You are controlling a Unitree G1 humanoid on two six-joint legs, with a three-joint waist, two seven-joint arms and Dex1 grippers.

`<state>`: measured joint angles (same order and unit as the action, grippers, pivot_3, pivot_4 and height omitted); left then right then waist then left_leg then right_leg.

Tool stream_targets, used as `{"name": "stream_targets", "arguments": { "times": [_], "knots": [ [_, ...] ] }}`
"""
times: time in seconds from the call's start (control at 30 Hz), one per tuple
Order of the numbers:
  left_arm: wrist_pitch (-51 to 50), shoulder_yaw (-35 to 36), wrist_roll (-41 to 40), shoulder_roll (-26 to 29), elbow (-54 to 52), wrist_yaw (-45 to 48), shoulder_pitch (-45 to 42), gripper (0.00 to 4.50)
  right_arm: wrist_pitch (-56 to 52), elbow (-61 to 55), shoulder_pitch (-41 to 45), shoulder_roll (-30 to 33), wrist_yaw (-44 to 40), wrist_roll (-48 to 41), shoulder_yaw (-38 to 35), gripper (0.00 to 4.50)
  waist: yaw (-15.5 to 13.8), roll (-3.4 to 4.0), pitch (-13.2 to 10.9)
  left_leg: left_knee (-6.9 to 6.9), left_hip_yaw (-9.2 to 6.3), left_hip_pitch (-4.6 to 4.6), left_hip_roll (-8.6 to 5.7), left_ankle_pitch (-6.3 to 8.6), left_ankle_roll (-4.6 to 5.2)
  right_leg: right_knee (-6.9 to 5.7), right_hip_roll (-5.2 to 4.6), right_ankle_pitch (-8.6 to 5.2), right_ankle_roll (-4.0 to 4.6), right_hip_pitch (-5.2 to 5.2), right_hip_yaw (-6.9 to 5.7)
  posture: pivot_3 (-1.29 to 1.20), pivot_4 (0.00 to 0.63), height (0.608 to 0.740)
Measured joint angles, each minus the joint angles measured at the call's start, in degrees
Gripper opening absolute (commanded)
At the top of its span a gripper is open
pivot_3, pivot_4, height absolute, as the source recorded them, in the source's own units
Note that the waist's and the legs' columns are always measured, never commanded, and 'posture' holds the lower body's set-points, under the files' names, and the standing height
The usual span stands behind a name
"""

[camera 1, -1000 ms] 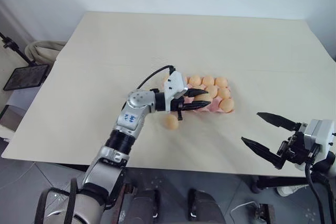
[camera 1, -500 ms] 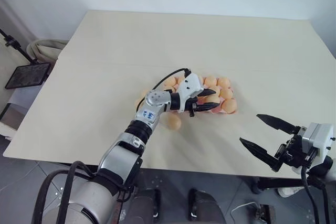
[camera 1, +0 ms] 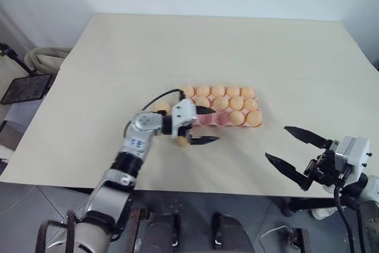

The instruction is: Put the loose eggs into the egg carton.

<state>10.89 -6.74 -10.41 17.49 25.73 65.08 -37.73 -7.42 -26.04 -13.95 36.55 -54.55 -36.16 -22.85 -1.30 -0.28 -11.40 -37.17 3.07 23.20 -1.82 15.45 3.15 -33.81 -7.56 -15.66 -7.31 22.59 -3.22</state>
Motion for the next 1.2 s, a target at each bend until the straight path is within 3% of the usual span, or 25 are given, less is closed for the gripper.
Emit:
{"name": "stream_targets", "arguments": {
  "times": [0.17, 0.47, 0.8, 1.2],
  "knots": [
    [-3.6, 4.6, -5.1, 9.4, -13.3, 2.1, 9.4, 4.44, 0.2, 2.6, 2.1, 1.5, -3.3, 0.2, 0.3, 4.50, 0.2, 0.04, 0.0, 0.08, -0.04, -0.02, 0.03, 0.04, -0.06, 0.06, -0.02, -0.03, 0.06, 0.01, 0.37, 0.00, 0.150, 0.740],
    [-8.1, 13.3, -7.7, 18.1, -23.5, -1.5, 25.2, 4.44, 0.1, 7.7, 6.1, 3.3, -7.3, 0.3, 1.1, 4.50, 0.2, 0.05, 0.0, 0.20, -0.07, -0.02, 0.10, 0.08, -0.08, 0.17, -0.03, -0.08, 0.19, 0.03, 0.37, 0.00, 0.150, 0.740],
    [-13.4, 25.9, -14.2, 24.5, -32.3, -3.5, 40.5, 4.44, -0.1, 10.8, 8.0, 5.8, -11.2, 0.3, 1.4, 4.50, 0.2, 0.07, 0.0, 0.27, -0.04, 0.01, 0.20, 0.20, -0.13, 0.29, -0.01, -0.15, 0.32, 0.08, 0.36, 0.00, 0.150, 0.740],
    [-15.5, 29.2, -16.3, 26.2, -34.9, -3.0, 47.5, 4.44, 2.2, 12.9, 7.0, 7.3, -15.0, 0.9, 0.9, 4.50, 0.1, 0.10, 0.0, 0.80, 0.12, -0.02, 0.24, 0.20, -0.20, 0.46, -0.01, -0.19, 0.39, 0.26, 0.26, 0.00, 0.150, 0.740]
  ]
}}
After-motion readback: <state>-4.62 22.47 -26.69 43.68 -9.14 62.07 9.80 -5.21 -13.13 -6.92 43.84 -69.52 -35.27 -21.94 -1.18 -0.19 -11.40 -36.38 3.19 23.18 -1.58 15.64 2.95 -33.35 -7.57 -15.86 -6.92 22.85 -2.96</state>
